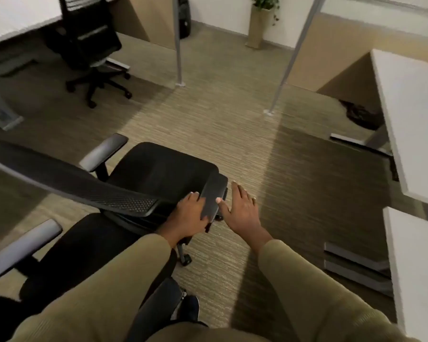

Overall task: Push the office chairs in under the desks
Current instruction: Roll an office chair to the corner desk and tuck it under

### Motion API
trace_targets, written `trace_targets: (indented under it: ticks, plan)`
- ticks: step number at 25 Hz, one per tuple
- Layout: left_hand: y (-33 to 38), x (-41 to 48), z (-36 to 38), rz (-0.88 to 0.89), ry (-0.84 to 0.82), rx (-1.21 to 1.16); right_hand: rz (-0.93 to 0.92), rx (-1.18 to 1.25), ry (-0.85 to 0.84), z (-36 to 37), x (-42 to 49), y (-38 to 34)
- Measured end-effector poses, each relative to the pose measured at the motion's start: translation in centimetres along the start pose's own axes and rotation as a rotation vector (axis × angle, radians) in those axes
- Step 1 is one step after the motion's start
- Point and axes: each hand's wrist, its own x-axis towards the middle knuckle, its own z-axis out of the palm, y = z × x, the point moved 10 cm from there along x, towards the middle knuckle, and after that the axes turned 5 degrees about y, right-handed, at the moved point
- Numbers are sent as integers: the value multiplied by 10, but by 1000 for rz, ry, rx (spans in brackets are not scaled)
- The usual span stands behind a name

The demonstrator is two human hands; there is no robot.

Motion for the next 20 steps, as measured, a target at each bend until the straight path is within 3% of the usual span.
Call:
trace_targets:
  ticks: [6,13,17,20]
  plan:
    - [-10,-52,-17,-28,52,-190,-225,46,-25,5,-3,-74]
    - [-62,-146,-109,-150,663,-112,-486,215,-98,23,-32,-160]
    - [-97,-178,-142,-234,838,-56,-638,280,-46,4,-46,-203]
    - [-132,-193,-158,-345,961,-68,-760,136,-61,1,-50,-240]
